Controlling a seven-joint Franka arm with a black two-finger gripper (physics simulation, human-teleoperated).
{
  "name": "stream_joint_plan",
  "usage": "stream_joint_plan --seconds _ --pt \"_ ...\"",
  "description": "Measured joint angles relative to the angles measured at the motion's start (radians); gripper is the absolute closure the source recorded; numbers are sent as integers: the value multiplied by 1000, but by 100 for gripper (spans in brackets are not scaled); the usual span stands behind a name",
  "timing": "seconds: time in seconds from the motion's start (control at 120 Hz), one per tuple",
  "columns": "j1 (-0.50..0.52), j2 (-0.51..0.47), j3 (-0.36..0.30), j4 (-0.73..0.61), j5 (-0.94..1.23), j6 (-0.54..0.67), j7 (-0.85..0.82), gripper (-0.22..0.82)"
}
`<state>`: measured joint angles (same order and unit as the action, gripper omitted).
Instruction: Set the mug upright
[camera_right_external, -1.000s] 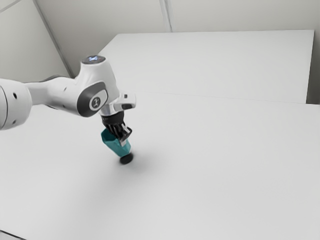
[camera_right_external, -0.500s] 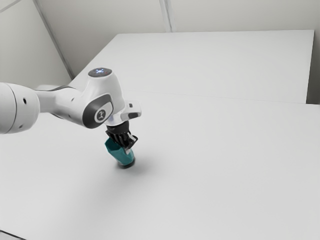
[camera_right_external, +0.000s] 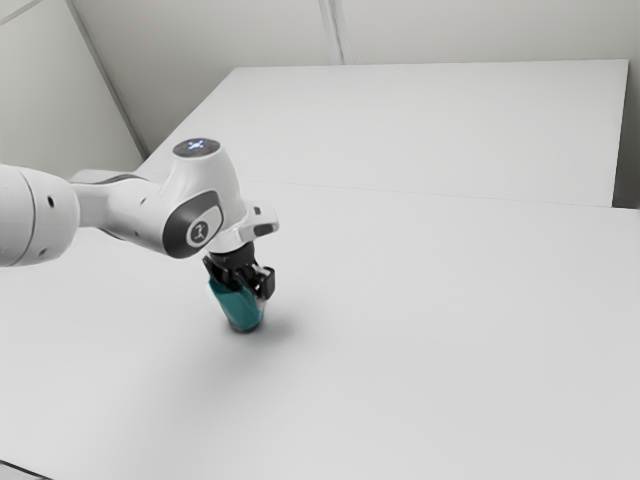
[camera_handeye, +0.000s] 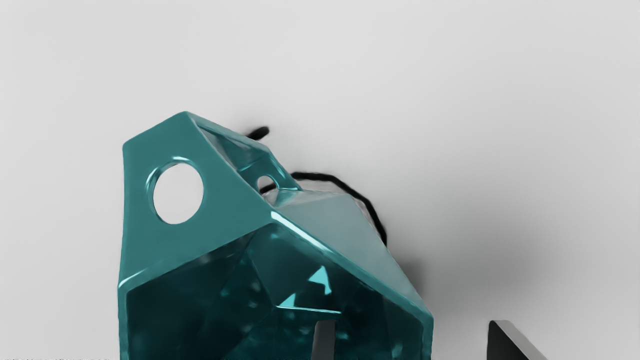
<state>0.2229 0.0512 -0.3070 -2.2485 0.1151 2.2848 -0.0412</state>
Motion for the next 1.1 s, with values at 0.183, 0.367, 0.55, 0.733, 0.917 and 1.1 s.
stream_joint_plan --seconds 0.183,0.367,0.55,0.733,0.917,1.1 --pt "6 -36 -6 18 1 -26 -12 14" --pt "11 -91 -14 63 6 -89 -22 6" --pt "-5 -96 -12 218 -63 -209 -28 2" --pt "-11 -86 -16 445 -99 -381 -34 1" --pt "-107 -65 58 607 -100 -535 -38 0" --pt "-226 -61 161 668 -96 -639 -42 0"
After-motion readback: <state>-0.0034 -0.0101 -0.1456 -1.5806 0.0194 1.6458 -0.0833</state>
